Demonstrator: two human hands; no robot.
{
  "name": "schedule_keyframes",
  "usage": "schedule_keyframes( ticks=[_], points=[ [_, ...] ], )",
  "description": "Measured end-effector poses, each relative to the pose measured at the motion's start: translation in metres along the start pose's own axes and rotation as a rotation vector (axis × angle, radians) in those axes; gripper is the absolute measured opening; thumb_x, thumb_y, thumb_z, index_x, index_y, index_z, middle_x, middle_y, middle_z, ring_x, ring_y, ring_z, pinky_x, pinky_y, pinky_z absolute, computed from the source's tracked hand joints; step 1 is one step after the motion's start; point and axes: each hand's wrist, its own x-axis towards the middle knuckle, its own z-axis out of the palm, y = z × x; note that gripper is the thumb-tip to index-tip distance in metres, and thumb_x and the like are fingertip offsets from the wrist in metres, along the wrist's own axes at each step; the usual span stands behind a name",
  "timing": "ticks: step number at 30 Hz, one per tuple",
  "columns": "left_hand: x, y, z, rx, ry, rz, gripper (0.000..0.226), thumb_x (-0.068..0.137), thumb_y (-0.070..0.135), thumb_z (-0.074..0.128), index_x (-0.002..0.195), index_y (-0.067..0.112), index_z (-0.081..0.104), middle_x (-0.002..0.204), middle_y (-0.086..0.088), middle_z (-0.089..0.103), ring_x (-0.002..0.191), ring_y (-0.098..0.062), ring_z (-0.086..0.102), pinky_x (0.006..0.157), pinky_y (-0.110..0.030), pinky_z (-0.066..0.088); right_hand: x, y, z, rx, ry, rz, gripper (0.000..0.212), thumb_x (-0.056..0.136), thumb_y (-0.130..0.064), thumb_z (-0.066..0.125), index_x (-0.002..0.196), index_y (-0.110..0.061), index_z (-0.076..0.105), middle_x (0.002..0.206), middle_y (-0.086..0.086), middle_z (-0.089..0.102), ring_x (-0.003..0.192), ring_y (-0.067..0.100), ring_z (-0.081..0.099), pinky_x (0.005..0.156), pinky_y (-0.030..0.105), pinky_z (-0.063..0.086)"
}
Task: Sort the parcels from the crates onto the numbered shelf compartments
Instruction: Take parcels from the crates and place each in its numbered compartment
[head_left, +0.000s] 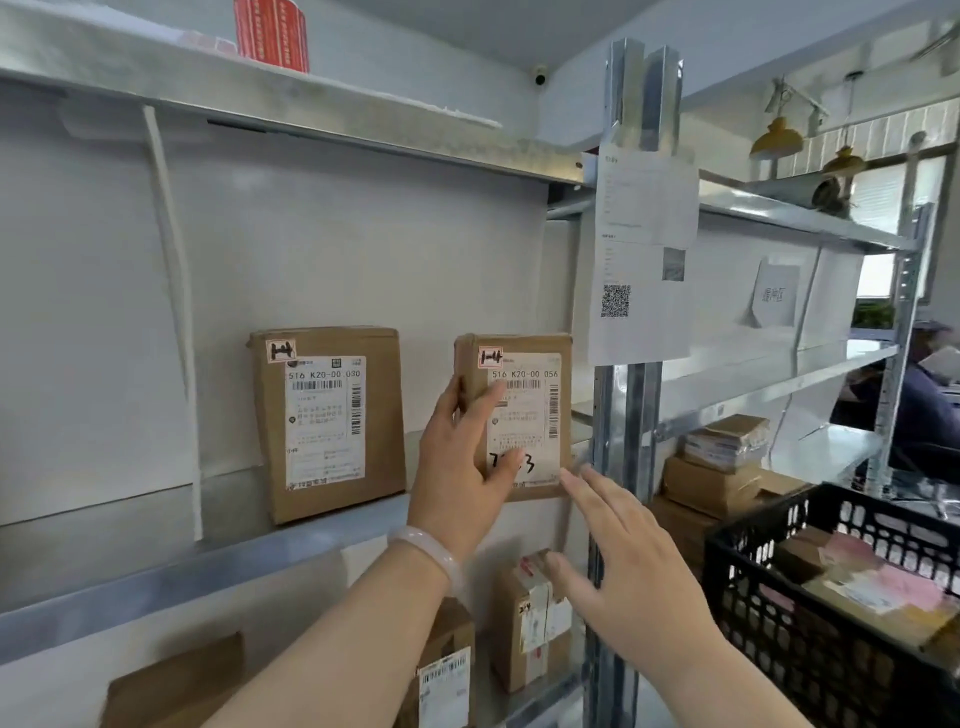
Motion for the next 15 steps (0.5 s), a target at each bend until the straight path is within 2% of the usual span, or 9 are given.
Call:
schedule_keyframes(
  ticks=[2,5,8,11,13,15],
  points=[
    [0.011,-0.007,0.011,0.036,0.016,-0.011,0.069,0.088,0.016,0.072,0.142,0.044,0.04,0.155,0.017,0.02,0.141,0.0,0.019,0.118,-0.038,0.032,0.014,0.017,0.0,0.017,-0.013,-0.042,0.072,0.088,-0.061,0.042,0.148,-0.048,0.005,0.157,-0.02,0.014,0.143,0.0,0.011,0.117,0.024,0.01],
    [0.024,-0.016,0.026,0.086,0.064,-0.039,0.07,0.087,0.015,0.073,0.141,0.043,0.04,0.157,0.008,0.022,0.139,0.001,0.019,0.118,-0.039,0.033,0.031,0.041,0.001,0.033,-0.03,-0.075,0.071,0.089,-0.059,0.044,0.149,-0.046,0.009,0.157,-0.017,0.016,0.144,0.002,0.012,0.12,0.029,0.014],
    [0.029,-0.022,0.041,0.133,0.082,-0.05,0.07,0.088,0.013,0.072,0.139,0.046,0.037,0.158,0.006,0.021,0.137,0.003,0.017,0.118,-0.021,0.026,0.044,0.059,0.004,0.043,-0.046,-0.105,0.07,0.091,-0.059,0.045,0.15,-0.045,0.01,0.157,-0.017,0.016,0.144,0.002,0.011,0.117,0.022,0.007],
    [0.03,-0.03,0.05,0.156,0.124,-0.08,0.072,0.088,0.012,0.072,0.138,0.048,0.035,0.159,0.004,0.019,0.137,0.005,0.018,0.111,-0.008,0.024,0.053,0.072,0.01,0.059,-0.074,-0.13,0.068,0.092,-0.059,0.043,0.15,-0.045,0.009,0.157,-0.017,0.014,0.144,0.003,0.01,0.112,0.019,0.001],
    [0.031,-0.035,0.055,0.201,0.129,-0.085,0.074,0.087,0.011,0.072,0.139,0.047,0.033,0.16,0.003,0.018,0.134,0.008,0.015,0.103,0.004,0.018,0.057,0.079,0.015,0.068,-0.095,-0.145,0.068,0.092,-0.06,0.041,0.15,-0.045,0.007,0.158,-0.017,0.013,0.144,0.004,0.01,0.113,0.021,0.001],
    [0.033,-0.039,0.058,0.254,0.123,-0.096,0.076,0.088,0.011,0.072,0.144,0.044,0.032,0.16,0.003,0.015,0.132,0.012,0.009,0.098,0.009,0.011,0.062,0.082,0.021,0.079,-0.106,-0.158,0.069,0.092,-0.059,0.041,0.15,-0.045,0.006,0.158,-0.017,0.012,0.144,0.004,0.009,0.112,0.019,-0.003]
  ],
)
